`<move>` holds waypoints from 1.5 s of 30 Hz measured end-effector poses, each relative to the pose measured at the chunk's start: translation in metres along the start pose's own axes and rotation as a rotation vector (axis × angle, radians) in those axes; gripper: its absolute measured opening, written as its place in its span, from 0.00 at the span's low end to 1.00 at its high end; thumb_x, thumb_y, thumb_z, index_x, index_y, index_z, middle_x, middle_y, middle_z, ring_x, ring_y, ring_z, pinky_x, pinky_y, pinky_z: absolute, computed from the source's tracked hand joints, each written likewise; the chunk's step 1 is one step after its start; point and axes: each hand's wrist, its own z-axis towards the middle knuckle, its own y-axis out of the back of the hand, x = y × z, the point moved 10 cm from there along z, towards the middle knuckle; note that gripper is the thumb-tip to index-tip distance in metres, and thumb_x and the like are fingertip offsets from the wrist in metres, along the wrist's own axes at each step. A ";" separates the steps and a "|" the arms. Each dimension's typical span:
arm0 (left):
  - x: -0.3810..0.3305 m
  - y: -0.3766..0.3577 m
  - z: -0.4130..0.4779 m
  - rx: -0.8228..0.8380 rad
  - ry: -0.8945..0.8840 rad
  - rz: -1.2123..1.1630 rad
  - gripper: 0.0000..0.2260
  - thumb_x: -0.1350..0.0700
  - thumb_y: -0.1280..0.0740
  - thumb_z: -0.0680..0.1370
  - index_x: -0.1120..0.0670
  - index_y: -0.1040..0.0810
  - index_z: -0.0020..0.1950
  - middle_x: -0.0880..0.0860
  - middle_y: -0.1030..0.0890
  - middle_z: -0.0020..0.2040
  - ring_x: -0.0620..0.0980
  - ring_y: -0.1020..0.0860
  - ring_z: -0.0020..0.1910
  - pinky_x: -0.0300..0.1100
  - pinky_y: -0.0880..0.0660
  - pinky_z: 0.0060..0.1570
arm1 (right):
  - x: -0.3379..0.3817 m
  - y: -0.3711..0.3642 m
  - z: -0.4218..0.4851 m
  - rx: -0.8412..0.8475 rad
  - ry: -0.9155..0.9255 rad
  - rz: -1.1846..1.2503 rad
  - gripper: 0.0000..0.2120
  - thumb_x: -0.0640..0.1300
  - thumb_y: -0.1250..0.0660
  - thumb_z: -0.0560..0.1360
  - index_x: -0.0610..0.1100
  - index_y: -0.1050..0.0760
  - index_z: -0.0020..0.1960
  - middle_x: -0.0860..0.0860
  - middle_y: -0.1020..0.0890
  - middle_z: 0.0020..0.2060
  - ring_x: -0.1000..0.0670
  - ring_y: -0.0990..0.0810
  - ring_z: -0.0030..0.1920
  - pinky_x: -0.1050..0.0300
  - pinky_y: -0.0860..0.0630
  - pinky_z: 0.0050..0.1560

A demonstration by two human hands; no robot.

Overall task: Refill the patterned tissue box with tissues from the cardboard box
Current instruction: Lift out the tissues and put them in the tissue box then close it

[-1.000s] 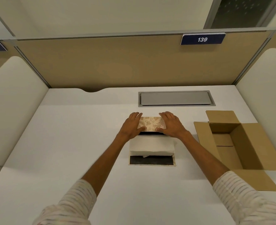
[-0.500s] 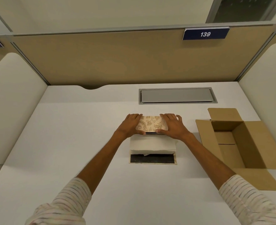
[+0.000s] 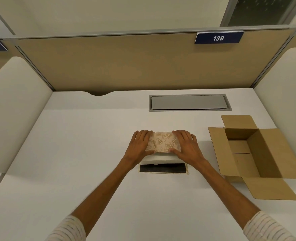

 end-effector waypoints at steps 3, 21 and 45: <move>-0.002 0.002 -0.011 -0.036 0.033 -0.024 0.32 0.41 0.34 0.77 0.56 0.38 0.75 0.54 0.32 0.73 0.53 0.34 0.72 0.48 0.41 0.76 | 0.003 -0.002 -0.010 -0.019 -0.030 0.012 0.33 0.61 0.32 0.70 0.48 0.36 0.69 0.48 0.29 0.66 0.47 0.33 0.67 0.44 0.39 0.70; -0.004 -0.043 -0.046 0.082 0.112 0.018 0.35 0.39 0.46 0.81 0.59 0.48 0.79 0.58 0.44 0.80 0.54 0.47 0.80 0.47 0.49 0.78 | 0.006 -0.035 -0.060 0.020 -0.094 -0.072 0.36 0.64 0.47 0.77 0.43 0.45 0.76 0.46 0.38 0.76 0.47 0.42 0.76 0.44 0.52 0.76; -0.017 -0.078 -0.085 0.041 0.206 -0.026 0.33 0.45 0.45 0.82 0.59 0.56 0.79 0.56 0.53 0.81 0.53 0.54 0.81 0.49 0.51 0.80 | 0.009 -0.065 -0.100 0.033 -0.143 -0.110 0.32 0.56 0.49 0.80 0.41 0.54 0.78 0.46 0.48 0.78 0.50 0.54 0.78 0.43 0.57 0.77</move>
